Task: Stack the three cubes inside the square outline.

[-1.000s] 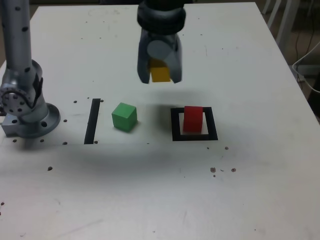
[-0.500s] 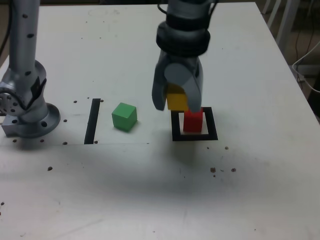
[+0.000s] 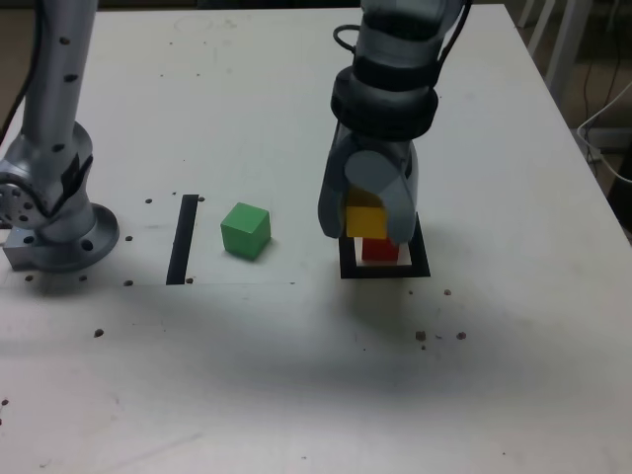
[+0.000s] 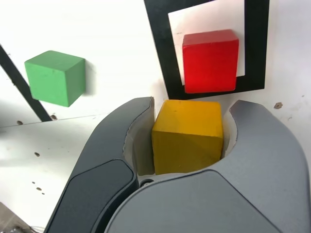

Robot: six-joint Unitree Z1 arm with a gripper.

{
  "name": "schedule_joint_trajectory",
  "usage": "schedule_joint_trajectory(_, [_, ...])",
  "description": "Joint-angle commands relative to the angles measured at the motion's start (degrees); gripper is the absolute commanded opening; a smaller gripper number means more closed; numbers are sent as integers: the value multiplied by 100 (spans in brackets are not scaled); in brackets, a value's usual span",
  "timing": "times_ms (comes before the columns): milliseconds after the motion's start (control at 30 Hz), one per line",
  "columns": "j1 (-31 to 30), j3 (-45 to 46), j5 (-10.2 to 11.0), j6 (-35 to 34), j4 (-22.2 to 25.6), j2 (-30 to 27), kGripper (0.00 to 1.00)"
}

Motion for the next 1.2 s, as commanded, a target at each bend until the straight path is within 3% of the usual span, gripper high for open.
schedule_joint_trajectory(0, [40,-35,17,8,-34,63,24])
schedule_joint_trajectory(367, [306,-89,108,132,-89,207,24])
schedule_joint_trajectory(1033, [361,45,57,185,-248,329,24])
schedule_joint_trajectory(1100, [373,69,53,190,-272,343,30])
schedule_joint_trajectory(1167, [386,90,50,198,-288,352,47])
